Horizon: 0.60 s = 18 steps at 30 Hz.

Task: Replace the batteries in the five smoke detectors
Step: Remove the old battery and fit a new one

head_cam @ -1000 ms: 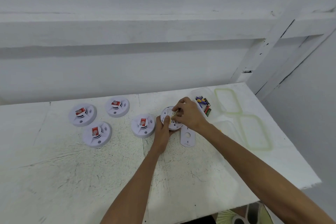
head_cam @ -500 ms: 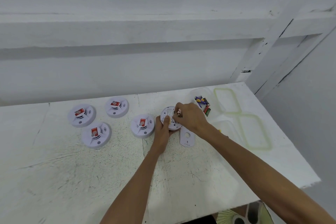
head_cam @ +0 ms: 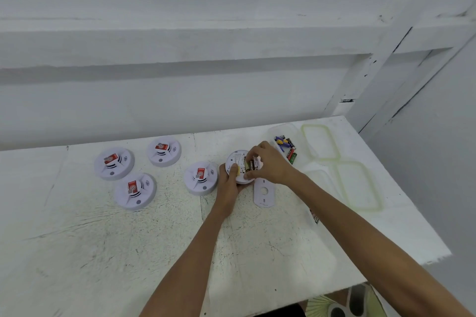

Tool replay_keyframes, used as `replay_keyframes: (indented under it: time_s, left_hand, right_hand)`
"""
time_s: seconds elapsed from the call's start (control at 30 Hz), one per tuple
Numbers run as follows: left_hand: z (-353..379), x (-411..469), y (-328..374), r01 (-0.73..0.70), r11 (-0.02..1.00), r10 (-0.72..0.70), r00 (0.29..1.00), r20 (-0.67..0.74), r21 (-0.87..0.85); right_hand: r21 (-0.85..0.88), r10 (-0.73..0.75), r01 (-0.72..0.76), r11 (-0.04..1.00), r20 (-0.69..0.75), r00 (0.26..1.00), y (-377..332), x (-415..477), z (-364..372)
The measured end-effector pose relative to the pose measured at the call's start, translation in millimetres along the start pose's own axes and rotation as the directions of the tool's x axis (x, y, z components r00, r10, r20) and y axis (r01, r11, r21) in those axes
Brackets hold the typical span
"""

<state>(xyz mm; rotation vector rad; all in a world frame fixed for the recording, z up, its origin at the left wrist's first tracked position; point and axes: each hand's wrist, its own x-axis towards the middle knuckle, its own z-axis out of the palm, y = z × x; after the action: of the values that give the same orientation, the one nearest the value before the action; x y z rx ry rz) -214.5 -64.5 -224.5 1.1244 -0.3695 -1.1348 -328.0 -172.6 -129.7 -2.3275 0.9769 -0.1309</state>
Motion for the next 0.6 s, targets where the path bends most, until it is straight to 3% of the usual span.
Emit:
replay_keyframes:
  time_s: [0.13, 0.23, 0.6]
  left_hand:
    - [0.7, 0.3, 3.0, 0.026, 0.997, -0.028, 0.999, -0.018, -0.076]
    - [1.8, -1.5, 5.7, 0.042, 0.99, -0.045, 0.999, -0.019, -0.132]
    - [1.9, -5.2, 6.8, 0.014, 0.994, -0.014, 1.0, -0.005, -0.113]
  right_hand:
    - [0.209, 0.156, -0.158, 0.965, 0.026, 0.987, -2.1, 2.7, 2.8]
    - [0.351, 0.164, -0.189, 0.917, 0.101, 0.981, -0.3, 2.2, 3.2]
    - [0.582, 0.278, -0.306, 0.753, 0.141, 0.95, 4.7, 8.2, 8.5]
